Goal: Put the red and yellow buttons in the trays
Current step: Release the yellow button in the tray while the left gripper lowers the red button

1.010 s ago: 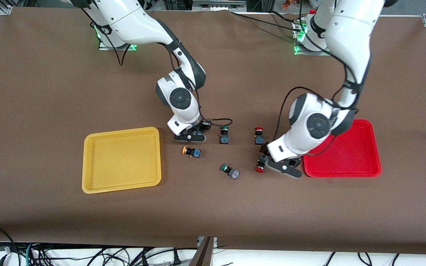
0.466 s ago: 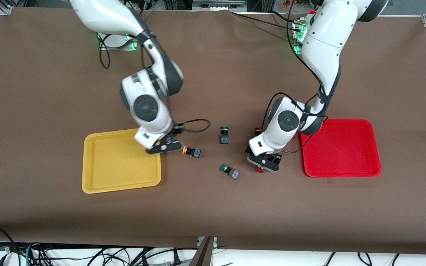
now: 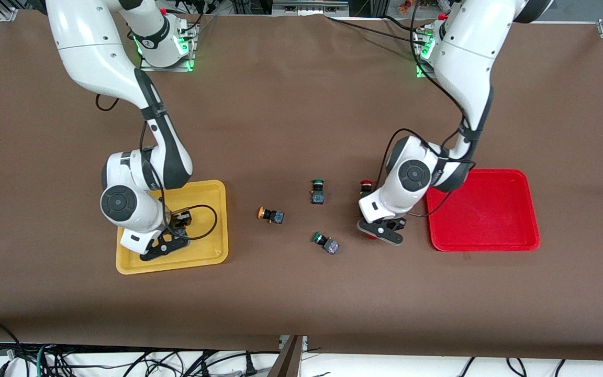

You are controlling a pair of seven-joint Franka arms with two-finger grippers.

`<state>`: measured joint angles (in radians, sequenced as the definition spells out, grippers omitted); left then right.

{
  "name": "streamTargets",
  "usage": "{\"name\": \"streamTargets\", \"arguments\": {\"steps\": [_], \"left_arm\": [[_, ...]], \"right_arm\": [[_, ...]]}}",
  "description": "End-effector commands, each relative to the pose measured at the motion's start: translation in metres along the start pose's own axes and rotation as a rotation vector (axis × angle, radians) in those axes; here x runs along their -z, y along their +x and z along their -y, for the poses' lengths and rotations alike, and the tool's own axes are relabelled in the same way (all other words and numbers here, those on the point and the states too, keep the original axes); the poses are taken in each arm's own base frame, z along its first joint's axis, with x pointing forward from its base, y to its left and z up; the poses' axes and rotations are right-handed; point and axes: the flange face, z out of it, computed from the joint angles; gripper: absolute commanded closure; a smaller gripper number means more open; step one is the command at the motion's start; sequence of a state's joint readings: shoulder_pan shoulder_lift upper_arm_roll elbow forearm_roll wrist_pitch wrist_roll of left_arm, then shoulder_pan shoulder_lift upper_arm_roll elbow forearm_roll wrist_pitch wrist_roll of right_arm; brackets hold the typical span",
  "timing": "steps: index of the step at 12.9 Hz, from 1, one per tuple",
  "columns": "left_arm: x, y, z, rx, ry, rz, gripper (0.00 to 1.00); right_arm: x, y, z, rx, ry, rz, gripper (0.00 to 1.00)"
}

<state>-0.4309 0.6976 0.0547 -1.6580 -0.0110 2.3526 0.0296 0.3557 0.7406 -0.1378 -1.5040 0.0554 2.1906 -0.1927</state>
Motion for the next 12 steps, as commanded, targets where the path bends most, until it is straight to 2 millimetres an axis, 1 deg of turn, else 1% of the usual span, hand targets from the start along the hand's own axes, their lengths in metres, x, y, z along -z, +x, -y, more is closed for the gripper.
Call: {"name": "streamTargets", "arguments": {"steps": [1, 2, 3, 4, 5, 6, 7, 8, 9, 11, 12], "left_arm": [[0.06, -0.019, 0.048, -0.086, 0.123, 0.184, 1.0], [0.059, -0.028, 0.073, -0.11, 0.166, 0.267, 1.0], [0.054, -0.036, 0.09, -0.114, 0.183, 0.308, 1.0], [0.042, -0.043, 0.111, -0.108, 0.184, 0.335, 1.0], [0.027, -0.05, 0.136, -0.102, 0.17, 0.356, 1.0], [0.016, -0.055, 0.156, -0.101, 0.145, 0.356, 1.0], [0.005, -0.055, 0.16, -0.124, 0.137, 0.329, 0.92], [0.001, -0.055, 0.16, -0.132, 0.135, 0.309, 0.29], [0.006, -0.055, 0.162, -0.135, 0.136, 0.303, 0.0], [0.032, -0.045, 0.128, -0.145, 0.118, 0.286, 0.0], [0.047, -0.04, 0.105, -0.103, 0.075, 0.272, 0.0]], "right_arm": [[0.05, 0.004, 0.067, 0.084, 0.021, 0.021, 0.01], [0.073, 0.015, 0.099, 0.129, 0.022, -0.002, 0.01], [0.08, 0.022, 0.125, 0.168, 0.019, -0.016, 0.01], [0.08, 0.023, 0.136, 0.182, 0.022, -0.02, 0.01], [0.08, 0.023, 0.161, 0.212, 0.042, -0.029, 0.01], [0.074, 0.021, 0.196, 0.252, 0.064, -0.025, 0.01], [0.056, 0.023, 0.219, 0.283, 0.068, -0.043, 0.01], [0.043, 0.028, 0.232, 0.308, 0.067, -0.094, 0.01], [0.028, 0.032, 0.239, 0.333, 0.062, -0.128, 0.01], [0.005, 0.033, 0.26, 0.404, 0.051, -0.165, 0.01], [-0.007, 0.034, 0.272, 0.423, 0.046, -0.201, 0.01]]}}
